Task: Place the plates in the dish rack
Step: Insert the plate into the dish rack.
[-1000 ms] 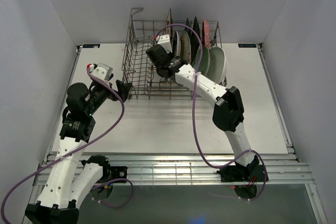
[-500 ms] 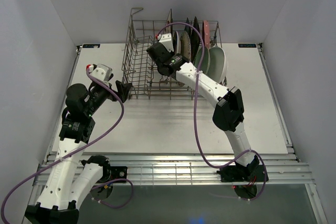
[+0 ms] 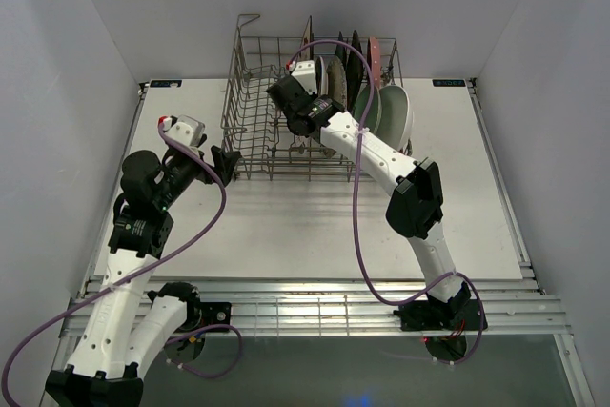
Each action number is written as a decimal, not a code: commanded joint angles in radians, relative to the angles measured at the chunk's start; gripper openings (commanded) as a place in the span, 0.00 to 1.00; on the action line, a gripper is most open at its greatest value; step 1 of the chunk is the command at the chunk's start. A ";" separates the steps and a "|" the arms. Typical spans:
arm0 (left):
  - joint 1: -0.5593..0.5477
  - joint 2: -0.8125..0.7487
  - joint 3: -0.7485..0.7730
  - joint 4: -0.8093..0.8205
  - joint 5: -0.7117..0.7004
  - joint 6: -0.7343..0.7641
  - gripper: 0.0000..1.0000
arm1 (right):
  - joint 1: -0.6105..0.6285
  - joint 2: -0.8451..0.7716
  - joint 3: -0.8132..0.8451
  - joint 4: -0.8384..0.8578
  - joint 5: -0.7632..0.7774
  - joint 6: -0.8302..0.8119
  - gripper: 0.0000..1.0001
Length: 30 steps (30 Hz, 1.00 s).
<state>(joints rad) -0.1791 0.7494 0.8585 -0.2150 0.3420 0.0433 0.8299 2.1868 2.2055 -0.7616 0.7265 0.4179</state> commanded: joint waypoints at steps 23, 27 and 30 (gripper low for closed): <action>0.000 -0.002 0.005 -0.018 0.005 0.009 0.98 | 0.006 -0.096 -0.073 0.110 -0.136 0.168 0.49; 0.000 -0.002 0.004 -0.018 0.005 0.009 0.98 | 0.008 -0.116 -0.082 0.110 -0.121 0.163 0.58; 0.000 -0.002 0.005 -0.020 0.005 0.009 0.98 | 0.012 -0.127 -0.082 0.110 -0.118 0.156 0.66</action>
<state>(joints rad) -0.1791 0.7536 0.8585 -0.2329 0.3416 0.0448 0.8383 2.1410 2.1235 -0.6888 0.5961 0.5705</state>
